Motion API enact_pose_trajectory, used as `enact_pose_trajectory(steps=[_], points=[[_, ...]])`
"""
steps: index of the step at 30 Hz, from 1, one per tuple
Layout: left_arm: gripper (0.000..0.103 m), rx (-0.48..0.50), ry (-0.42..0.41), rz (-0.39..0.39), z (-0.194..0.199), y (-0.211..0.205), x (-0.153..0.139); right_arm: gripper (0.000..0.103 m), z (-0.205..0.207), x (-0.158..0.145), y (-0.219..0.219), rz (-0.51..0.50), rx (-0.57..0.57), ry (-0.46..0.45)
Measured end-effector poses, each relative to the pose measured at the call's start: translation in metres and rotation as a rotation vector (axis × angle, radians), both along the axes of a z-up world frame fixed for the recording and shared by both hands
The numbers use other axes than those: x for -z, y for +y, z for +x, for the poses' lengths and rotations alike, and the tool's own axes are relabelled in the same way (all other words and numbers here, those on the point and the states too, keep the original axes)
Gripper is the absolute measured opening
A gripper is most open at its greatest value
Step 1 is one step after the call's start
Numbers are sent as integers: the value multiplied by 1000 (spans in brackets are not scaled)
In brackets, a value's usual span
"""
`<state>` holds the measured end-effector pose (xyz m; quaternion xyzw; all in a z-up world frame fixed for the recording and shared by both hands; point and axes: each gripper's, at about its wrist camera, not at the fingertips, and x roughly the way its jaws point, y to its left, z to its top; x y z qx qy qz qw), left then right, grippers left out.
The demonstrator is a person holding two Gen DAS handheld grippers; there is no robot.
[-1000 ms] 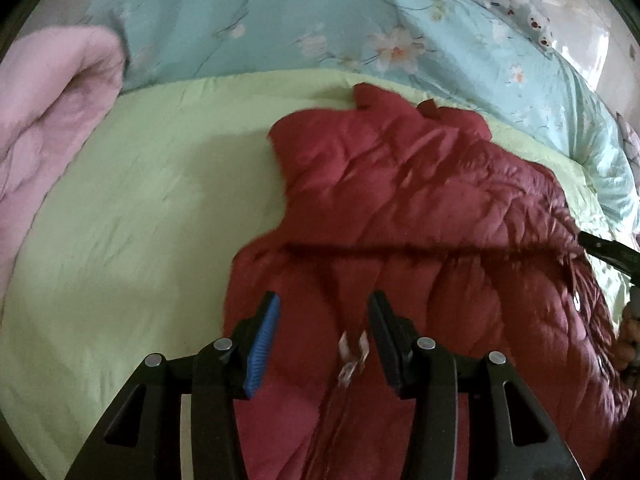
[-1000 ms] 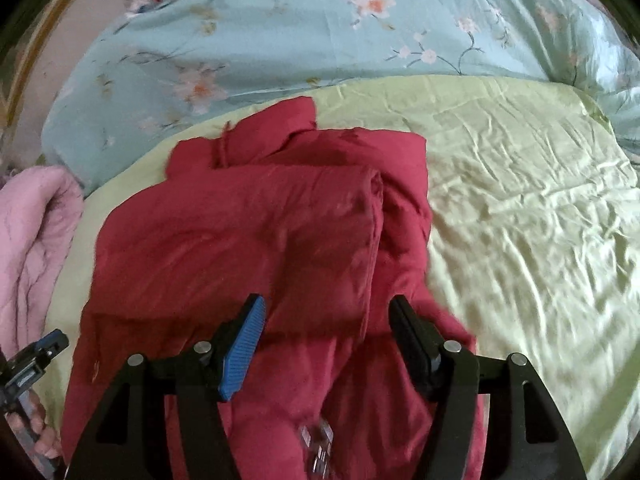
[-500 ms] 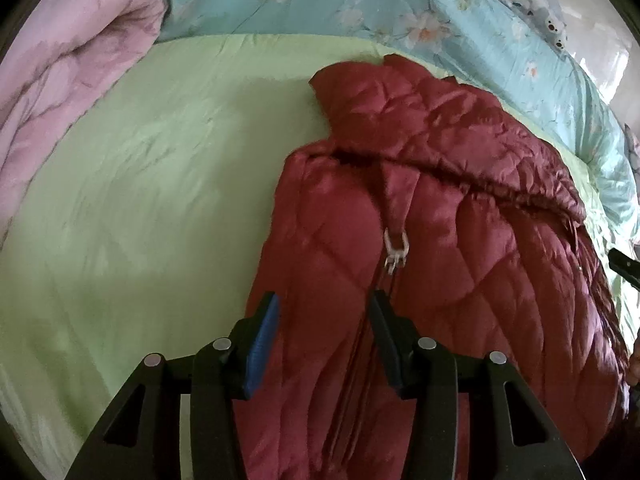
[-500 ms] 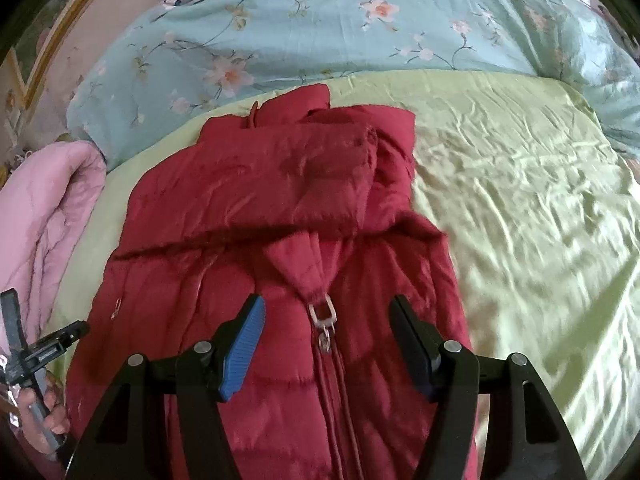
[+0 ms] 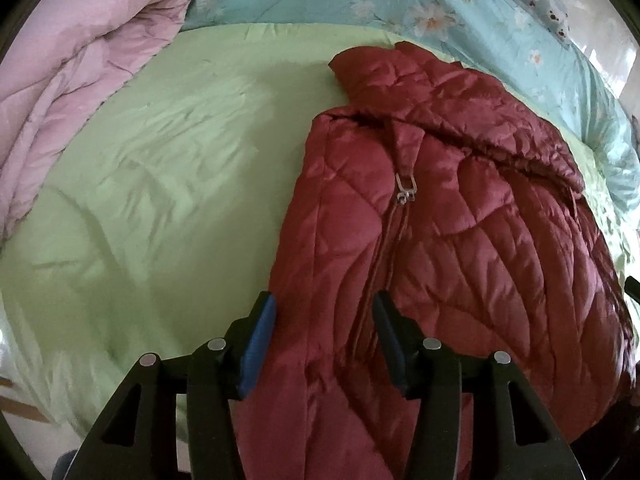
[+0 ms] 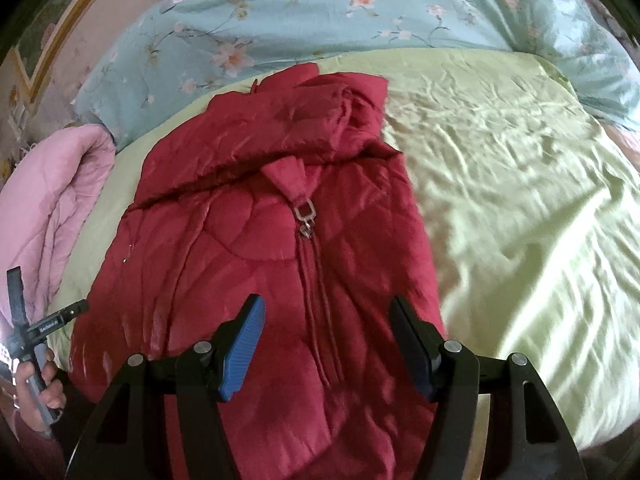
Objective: Fold large clothes
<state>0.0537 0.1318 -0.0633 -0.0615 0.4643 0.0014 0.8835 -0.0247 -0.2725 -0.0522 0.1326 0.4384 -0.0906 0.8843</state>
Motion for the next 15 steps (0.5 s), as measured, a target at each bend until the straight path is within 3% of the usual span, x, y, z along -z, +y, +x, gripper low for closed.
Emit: enact_pose_trajectory(steps=[6, 15], points=[[54, 14, 25, 23, -13, -5, 2, 66, -24, 1, -10, 12, 45, 12], [57, 10, 59, -17, -17, 3, 7, 66, -53, 5, -25, 41, 84, 42]])
